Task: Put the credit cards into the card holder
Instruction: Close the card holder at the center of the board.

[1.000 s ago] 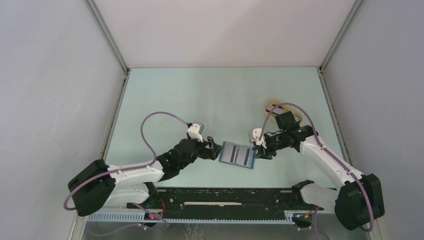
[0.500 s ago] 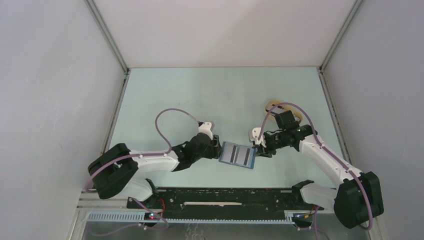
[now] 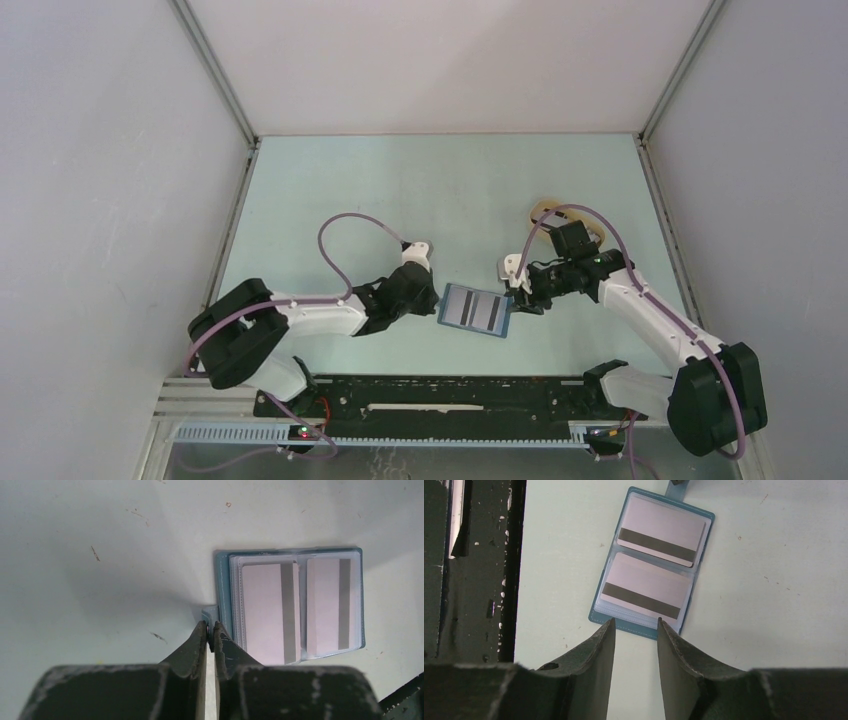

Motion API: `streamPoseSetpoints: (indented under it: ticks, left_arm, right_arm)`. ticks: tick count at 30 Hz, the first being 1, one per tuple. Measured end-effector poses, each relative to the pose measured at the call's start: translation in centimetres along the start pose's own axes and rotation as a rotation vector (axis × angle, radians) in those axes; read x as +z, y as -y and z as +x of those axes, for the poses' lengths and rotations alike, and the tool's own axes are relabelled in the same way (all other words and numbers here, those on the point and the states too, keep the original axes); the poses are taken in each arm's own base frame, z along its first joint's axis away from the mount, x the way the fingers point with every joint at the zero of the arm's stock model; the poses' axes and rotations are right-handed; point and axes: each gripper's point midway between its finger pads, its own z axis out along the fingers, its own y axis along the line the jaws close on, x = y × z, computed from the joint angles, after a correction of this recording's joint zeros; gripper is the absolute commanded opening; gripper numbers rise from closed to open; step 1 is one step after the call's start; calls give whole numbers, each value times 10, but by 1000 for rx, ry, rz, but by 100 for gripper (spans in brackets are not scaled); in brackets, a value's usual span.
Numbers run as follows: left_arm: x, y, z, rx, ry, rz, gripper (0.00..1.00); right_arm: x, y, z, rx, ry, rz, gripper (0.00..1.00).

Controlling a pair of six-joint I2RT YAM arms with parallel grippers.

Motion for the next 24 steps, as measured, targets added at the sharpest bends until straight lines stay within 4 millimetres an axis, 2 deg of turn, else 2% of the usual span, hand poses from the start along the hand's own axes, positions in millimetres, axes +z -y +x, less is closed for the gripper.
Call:
streamPoseSetpoints:
  ticks: [2,8,13,15,20,24]
  left_arm:
    - [0,-1,0,1,-1,-3,0]
    - [-4,4,-1,20,5,12,0]
    - [-19,20,-16,28,51,70,0]
    - [-24,26,-23,27,74,95,0]
    - [-33,43,-36,14,113,172,0]
    - [-36,55,-39,9,116,234,0]
  right_arm:
    - [0,0,0,10,0,0,43]
    - [5,-1,6,142,-21,-21,38]
    - [9,21,9,339,-74,-14,36]
    - [11,30,12,423,-109,-4,32]
    - [15,46,32,632,-205,3,20]
    - [14,46,57,787,-279,6,13]
